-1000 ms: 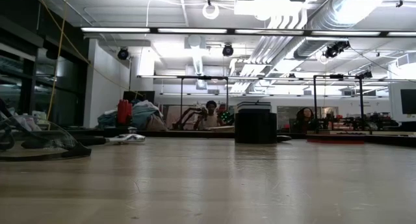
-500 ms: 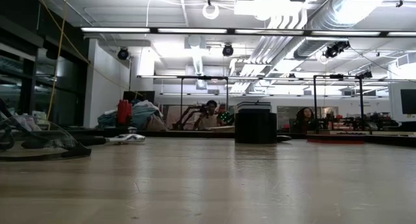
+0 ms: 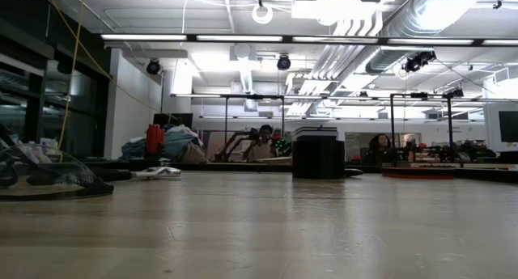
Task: Coil cords
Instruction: Coil the white wire onto the black spool
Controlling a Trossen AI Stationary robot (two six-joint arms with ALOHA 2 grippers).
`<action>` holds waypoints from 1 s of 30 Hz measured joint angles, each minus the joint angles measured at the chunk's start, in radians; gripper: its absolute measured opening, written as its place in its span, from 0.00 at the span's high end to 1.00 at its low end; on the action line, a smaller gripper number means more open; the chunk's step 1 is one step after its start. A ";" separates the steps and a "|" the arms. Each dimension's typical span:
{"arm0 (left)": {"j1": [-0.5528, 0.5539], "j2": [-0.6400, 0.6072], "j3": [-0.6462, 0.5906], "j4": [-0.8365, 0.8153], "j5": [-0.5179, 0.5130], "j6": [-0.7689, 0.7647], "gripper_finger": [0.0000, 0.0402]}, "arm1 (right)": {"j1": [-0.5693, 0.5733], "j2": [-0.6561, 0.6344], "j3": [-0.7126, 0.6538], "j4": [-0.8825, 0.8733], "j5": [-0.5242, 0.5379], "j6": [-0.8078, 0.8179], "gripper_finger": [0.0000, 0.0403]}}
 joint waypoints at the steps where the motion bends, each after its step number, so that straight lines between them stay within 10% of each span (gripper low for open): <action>1: 0.000 0.000 0.000 0.000 0.000 0.000 1.00 | 0.000 0.000 0.000 -0.005 0.000 -0.013 0.55; 30: 0.001 -0.002 0.000 -0.003 -0.007 0.003 1.00 | 0.003 -0.020 0.000 -0.023 0.056 -0.083 0.82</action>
